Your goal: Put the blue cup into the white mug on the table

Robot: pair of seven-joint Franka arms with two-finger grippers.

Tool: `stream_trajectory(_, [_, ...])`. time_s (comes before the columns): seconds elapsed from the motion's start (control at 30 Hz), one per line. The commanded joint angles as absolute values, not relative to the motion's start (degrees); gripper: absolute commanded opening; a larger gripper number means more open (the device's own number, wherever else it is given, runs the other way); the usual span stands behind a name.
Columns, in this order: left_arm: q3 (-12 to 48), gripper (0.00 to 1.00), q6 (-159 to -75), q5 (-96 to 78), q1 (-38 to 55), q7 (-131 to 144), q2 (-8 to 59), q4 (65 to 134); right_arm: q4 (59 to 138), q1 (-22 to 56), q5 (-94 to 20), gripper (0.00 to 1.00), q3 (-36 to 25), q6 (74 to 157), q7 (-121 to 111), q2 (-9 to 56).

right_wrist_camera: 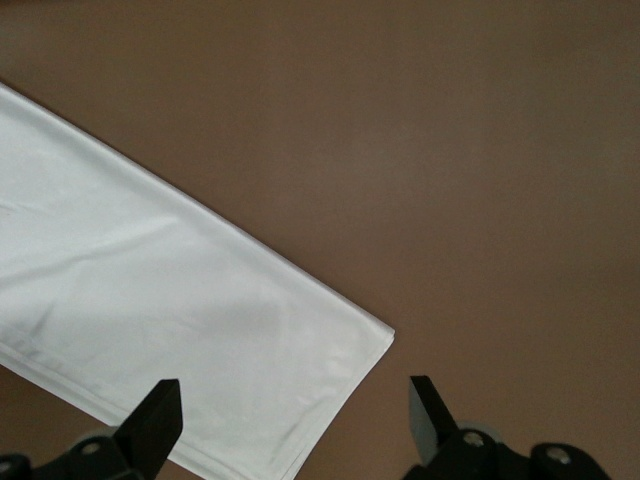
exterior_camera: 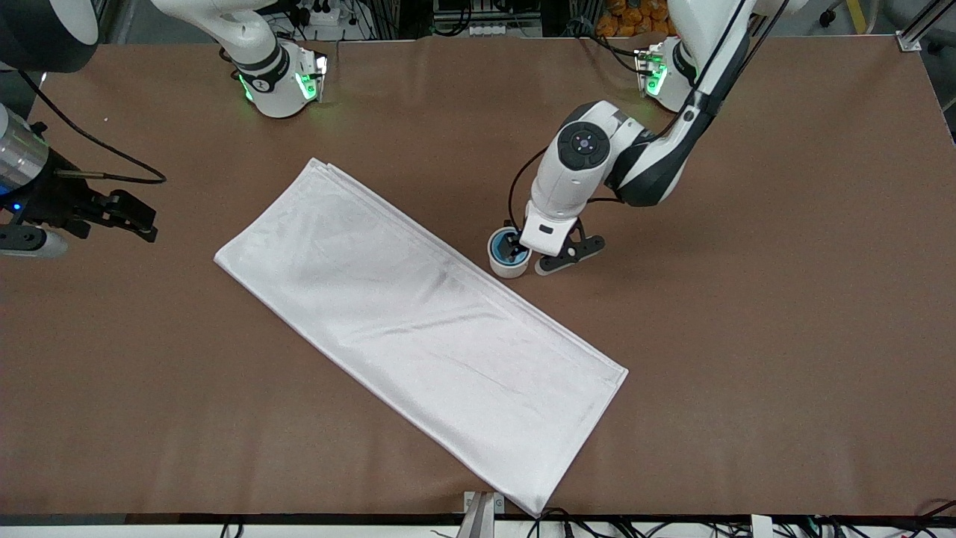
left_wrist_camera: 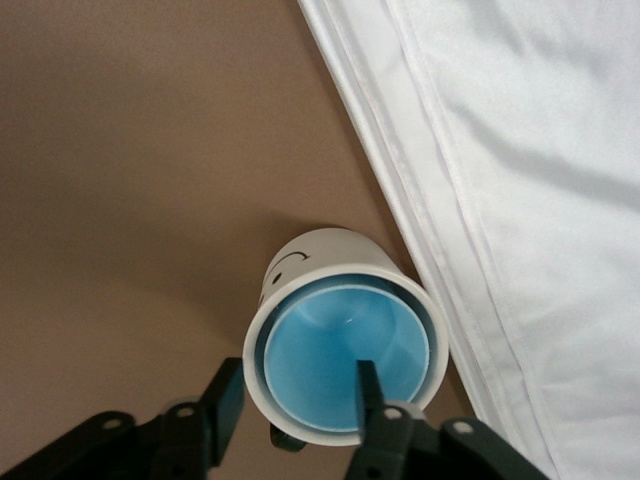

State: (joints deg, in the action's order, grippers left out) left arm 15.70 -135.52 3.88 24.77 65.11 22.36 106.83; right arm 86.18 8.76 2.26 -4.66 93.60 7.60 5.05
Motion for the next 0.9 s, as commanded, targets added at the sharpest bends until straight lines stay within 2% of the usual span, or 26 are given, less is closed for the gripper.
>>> stream_trajectory(0.0, [15.82, 1.00, -133.77, 10.46, 18.65, 57.77, 18.72, 106.79, 87.63, 7.91, 1.85, 1.00, -4.22, 94.48, 6.77, 3.34])
stream_trajectory(0.37, [16.00, 1.00, -126.39, 8.35, 4.41, 33.24, 19.25, 100.64, 88.33, 7.12, 1.85, 1.00, -4.31, 95.62, 6.77, 3.25])
stream_trajectory(0.6, [16.08, 1.00, -124.37, 7.91, -2.28, 19.00, 18.37, 100.28, 88.86, 7.12, 1.85, 1.00, -4.31, 96.33, 6.77, 3.25])
stream_trajectory(0.87, [16.17, 1.00, -119.54, 7.82, -9.04, 11.87, 14.15, 99.41, 90.17, 7.12, 1.85, 1.00, -4.31, 97.47, 6.77, 2.81])
